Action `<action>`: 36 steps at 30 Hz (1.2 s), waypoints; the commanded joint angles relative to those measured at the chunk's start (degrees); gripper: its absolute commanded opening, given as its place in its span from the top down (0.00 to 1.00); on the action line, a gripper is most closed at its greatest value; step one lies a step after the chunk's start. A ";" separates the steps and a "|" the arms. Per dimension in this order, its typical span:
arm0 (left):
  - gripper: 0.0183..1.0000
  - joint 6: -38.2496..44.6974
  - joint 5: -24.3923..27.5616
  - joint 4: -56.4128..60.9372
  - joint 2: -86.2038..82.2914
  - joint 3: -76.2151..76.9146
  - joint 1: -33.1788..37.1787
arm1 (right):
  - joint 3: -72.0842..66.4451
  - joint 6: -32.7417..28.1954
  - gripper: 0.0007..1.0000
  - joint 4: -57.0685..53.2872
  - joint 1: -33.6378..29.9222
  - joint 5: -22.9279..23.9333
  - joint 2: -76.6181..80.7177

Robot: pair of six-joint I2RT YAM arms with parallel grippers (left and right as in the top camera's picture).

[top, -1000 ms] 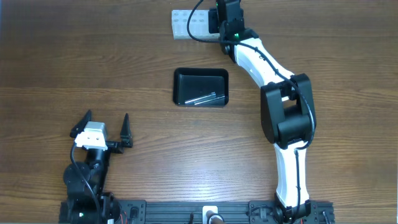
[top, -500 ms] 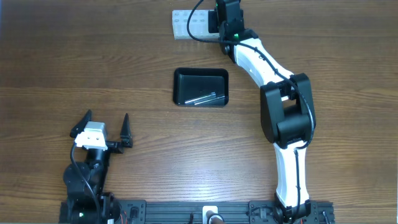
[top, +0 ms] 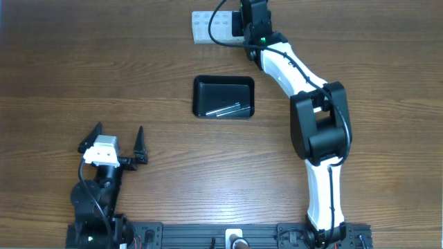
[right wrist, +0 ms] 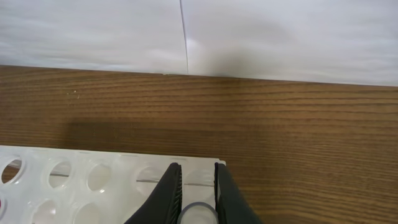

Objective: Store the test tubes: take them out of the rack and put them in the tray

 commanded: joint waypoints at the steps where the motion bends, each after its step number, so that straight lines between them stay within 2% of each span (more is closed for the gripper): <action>1: 0.00 0.81 0.52 -0.02 -0.20 -0.28 0.28 | 0.31 0.28 0.90 0.39 -0.20 0.57 -11.65; 6: 0.00 0.81 0.52 -0.02 -0.20 -0.28 0.28 | 0.31 0.33 0.90 -1.62 0.35 0.48 -21.24; 8: 0.00 0.81 0.52 -0.04 -0.20 -0.28 0.28 | 0.31 0.61 0.90 -5.42 0.90 0.35 -24.00; 9: 0.00 0.81 0.52 -0.02 -0.20 -0.28 0.28 | 0.31 2.80 0.90 -12.96 1.70 -0.87 -26.49; 12: 0.00 0.81 0.52 -0.02 -0.20 -0.28 0.28 | 0.28 7.32 0.93 -25.81 2.75 -6.38 -27.71; 14: 0.00 0.81 0.52 -0.04 -0.20 -0.28 0.28 | 0.24 9.01 0.93 -33.29 3.08 -12.31 -27.19; 17: 0.00 0.81 0.52 -0.04 -0.20 -0.28 0.28 | 0.22 9.11 0.95 -40.92 3.06 -21.18 -24.85; 20: 0.00 0.81 0.52 -0.02 -0.20 -0.28 0.28 | 0.22 7.50 0.97 -45.53 3.10 -26.32 -21.42; 24: 0.00 0.81 0.52 -0.04 -0.20 -0.28 0.28 | 0.22 6.73 0.98 -49.20 3.13 -29.11 -16.87; 29: 0.00 0.81 0.52 -0.02 -0.20 -0.28 0.28 | 0.22 6.84 0.99 -48.48 3.06 -30.88 -11.26; 36: 0.00 0.81 0.52 -0.04 -0.22 -0.28 0.28 | 0.22 8.55 0.99 -46.47 3.06 -30.97 -7.41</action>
